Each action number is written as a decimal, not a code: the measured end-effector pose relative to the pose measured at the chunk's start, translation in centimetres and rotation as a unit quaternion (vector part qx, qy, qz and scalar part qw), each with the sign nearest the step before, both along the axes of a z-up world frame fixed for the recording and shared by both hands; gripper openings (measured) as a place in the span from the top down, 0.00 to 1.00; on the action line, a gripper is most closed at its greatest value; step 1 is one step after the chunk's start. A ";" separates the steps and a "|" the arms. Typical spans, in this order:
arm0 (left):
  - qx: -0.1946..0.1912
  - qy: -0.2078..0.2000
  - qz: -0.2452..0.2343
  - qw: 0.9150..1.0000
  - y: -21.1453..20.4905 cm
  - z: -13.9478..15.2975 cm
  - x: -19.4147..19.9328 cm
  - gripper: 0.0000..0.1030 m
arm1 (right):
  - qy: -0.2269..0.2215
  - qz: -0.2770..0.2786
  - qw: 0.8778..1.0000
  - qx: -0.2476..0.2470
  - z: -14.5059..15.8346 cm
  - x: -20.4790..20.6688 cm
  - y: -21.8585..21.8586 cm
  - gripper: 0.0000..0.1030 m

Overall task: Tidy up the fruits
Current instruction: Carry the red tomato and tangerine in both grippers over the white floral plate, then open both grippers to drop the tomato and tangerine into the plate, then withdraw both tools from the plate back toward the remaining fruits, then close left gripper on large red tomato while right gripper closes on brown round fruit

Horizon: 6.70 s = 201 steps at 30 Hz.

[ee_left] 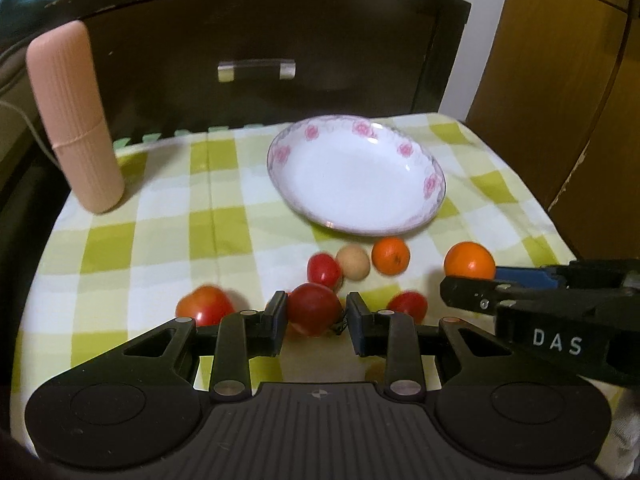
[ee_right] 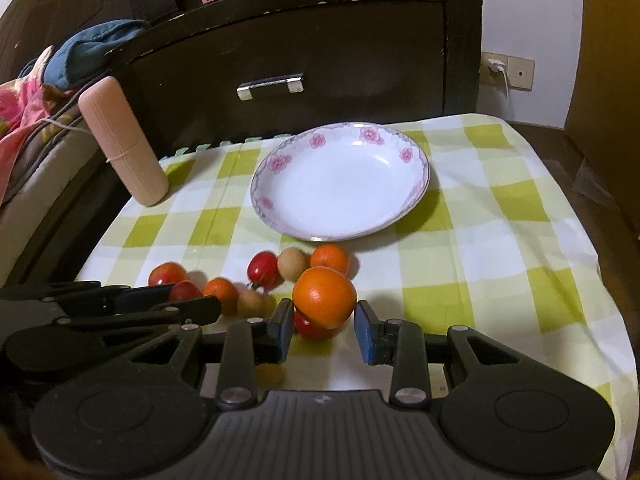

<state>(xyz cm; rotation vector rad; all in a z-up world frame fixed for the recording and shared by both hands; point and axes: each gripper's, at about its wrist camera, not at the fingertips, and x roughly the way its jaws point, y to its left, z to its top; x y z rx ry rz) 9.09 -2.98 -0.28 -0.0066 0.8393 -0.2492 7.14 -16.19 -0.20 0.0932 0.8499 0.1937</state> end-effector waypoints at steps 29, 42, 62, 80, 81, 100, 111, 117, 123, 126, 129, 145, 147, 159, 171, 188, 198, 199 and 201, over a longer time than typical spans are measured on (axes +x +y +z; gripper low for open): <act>0.003 -0.015 -0.007 1.000 -2.3 -0.1 8.9 0.64 | -0.002 -0.018 1.000 0.012 -0.8 9.3 -1.5 0.69; 0.006 -0.007 -0.001 1.000 -2.4 -1.2 10.0 0.63 | 0.009 -0.006 1.000 0.011 -2.2 10.9 -1.5 0.69; 0.009 -0.011 0.006 1.000 -2.1 -1.1 10.1 0.53 | 0.002 -0.008 1.000 0.008 -2.4 11.2 -1.5 0.68; -0.001 -0.020 0.008 1.000 -1.3 -0.2 8.8 0.41 | -0.019 -0.017 1.000 0.008 -1.2 10.3 -1.7 0.68; 0.000 -0.020 0.007 1.000 -1.3 0.0 8.5 0.41 | -0.021 -0.018 1.000 0.009 -1.0 10.2 -1.8 0.68; 0.007 -0.002 0.028 1.000 2.1 0.2 2.3 0.38 | -0.012 -0.018 0.999 0.038 0.5 3.4 -0.4 0.68; 0.020 0.001 0.023 1.000 3.1 0.3 -0.2 0.36 | 0.015 -0.005 0.999 0.034 -0.9 0.0 0.8 0.67; 0.022 0.015 0.021 0.999 3.8 -0.3 -1.4 0.35 | 0.028 0.010 0.999 0.031 -1.7 -0.9 1.8 0.67; 0.018 0.023 0.029 0.999 4.6 -1.1 -1.5 0.35 | 0.041 0.029 0.999 0.013 -3.1 -1.2 3.0 0.67; 0.021 0.025 0.029 0.999 4.6 -1.3 -1.3 0.35 | 0.044 0.036 0.998 0.005 -3.6 -1.1 3.4 0.67; 0.026 0.021 0.027 0.999 4.5 -1.4 -1.3 0.34 | 0.047 0.039 0.998 0.005 -3.9 -1.0 3.5 0.67; 0.025 0.029 0.038 0.999 4.7 -3.1 1.9 0.31 | 0.058 0.050 0.997 0.001 -4.9 -0.5 3.9 0.67; 0.027 0.032 0.044 0.998 4.8 -3.5 2.4 0.31 | 0.056 0.054 0.997 -0.003 -5.0 -0.6 4.0 0.67; 0.014 0.041 0.062 0.997 5.4 -3.9 2.8 0.49 | 0.060 0.053 0.997 0.002 -4.9 -0.5 3.8 0.67; 0.012 0.059 0.042 0.997 5.1 -3.6 1.0 0.50 | 0.060 0.060 0.996 -0.009 -4.6 -1.1 3.8 0.75; 0.029 0.073 -0.027 0.997 2.7 -3.7 -3.3 0.49 | 0.063 0.067 0.995 -0.030 -4.6 -3.4 2.9 0.75; 0.039 0.067 -0.037 0.996 2.0 -4.1 -3.3 0.42 | 0.064 0.073 0.995 -0.037 -4.8 -3.6 3.1 0.75; 0.039 0.067 -0.037 0.996 2.0 -4.1 -3.2 0.41 | 0.066 0.073 0.994 -0.037 -4.8 -3.6 3.1 0.75; 0.036 0.067 -0.034 0.997 2.0 -4.2 -3.1 0.41 | 0.067 0.072 0.994 -0.037 -4.8 -3.6 3.1 0.75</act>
